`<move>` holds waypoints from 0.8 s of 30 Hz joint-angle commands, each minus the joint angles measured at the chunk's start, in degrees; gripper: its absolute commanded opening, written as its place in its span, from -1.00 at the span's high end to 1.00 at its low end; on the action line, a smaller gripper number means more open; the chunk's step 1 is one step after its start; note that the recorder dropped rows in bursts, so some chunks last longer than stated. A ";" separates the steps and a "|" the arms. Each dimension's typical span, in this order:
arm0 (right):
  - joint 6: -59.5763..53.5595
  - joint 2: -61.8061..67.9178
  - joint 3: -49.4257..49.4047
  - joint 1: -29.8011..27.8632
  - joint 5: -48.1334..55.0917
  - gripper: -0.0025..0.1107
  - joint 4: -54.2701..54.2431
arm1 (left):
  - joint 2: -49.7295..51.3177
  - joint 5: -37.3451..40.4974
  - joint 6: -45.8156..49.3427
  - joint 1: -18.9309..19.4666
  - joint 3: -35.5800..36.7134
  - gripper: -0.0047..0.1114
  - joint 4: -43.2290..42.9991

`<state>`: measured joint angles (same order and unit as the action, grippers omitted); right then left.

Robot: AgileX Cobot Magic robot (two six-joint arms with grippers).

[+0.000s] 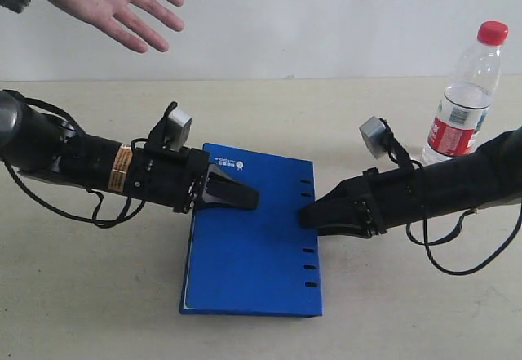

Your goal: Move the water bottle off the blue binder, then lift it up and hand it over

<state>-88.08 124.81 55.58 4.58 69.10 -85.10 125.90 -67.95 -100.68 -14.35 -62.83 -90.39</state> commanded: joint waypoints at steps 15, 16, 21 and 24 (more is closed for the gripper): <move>-8.29 -0.26 0.00 4.95 0.86 -0.09 -5.18 | -1.65 -2.02 4.50 -1.65 -0.32 0.80 2.95; -9.46 -0.26 0.00 6.27 0.86 -0.09 -5.18 | -1.93 -2.02 4.50 -1.65 -0.32 0.80 3.70; -11.77 -0.26 0.00 9.82 -0.88 0.29 -9.26 | -2.87 -2.02 4.03 -1.39 -0.32 0.80 4.72; -11.92 -0.26 0.00 9.22 0.85 0.79 -10.51 | -2.87 -2.02 2.08 -0.09 -0.32 0.80 2.97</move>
<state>-98.21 124.86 55.58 13.32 68.23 -93.78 123.78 -68.06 -97.00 -14.69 -62.97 -88.46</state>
